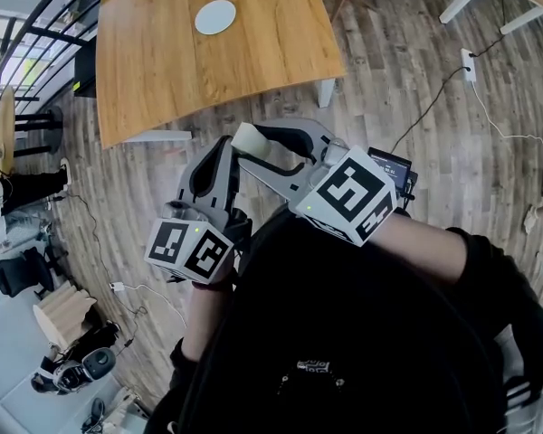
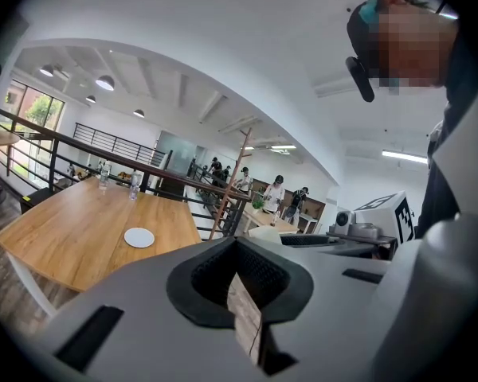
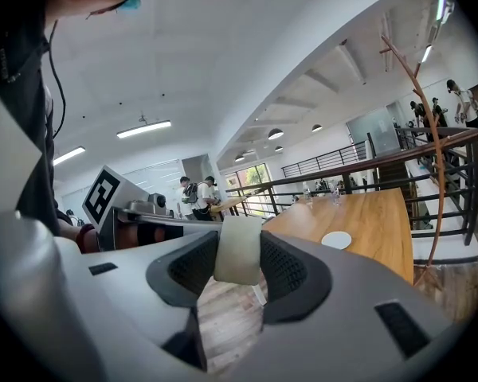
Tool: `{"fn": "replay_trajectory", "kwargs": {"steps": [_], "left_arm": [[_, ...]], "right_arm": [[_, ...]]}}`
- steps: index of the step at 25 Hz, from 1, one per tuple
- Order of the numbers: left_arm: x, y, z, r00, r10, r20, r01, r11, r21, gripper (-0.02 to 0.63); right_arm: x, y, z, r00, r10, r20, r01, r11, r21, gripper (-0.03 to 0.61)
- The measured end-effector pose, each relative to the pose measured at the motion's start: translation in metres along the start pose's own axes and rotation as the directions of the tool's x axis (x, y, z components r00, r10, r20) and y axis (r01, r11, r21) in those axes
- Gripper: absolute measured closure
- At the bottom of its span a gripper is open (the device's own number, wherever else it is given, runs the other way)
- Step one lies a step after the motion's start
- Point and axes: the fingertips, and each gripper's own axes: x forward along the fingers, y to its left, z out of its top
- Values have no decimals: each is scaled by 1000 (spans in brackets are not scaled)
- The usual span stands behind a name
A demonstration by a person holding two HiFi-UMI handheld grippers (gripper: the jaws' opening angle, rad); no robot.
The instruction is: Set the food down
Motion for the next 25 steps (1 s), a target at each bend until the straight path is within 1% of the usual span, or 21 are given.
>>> {"fn": "replay_trajectory", "kwargs": {"steps": [6,14,19,25], "left_arm": [[21,-8,-5,1000,16,-16,-16,1000,13,615],[27,-12,-5,999,38,-37,-37,999,17,615],[29,-12,-6,996,53,-65,-50,998,45,615],[34,-9,-8,997,31,-67,-30,999,15,615]], "right_arm": [[-10,-20,-4,1000,4,6,-4,1000,12,400],[-14,-26,-3,1000,16,4,-16,999,36,400],[-13,-29,-5,1000,26,0,-26,999,46,400],[-12,-33,-6,1000,18,3,-18,999,45,400]]}}
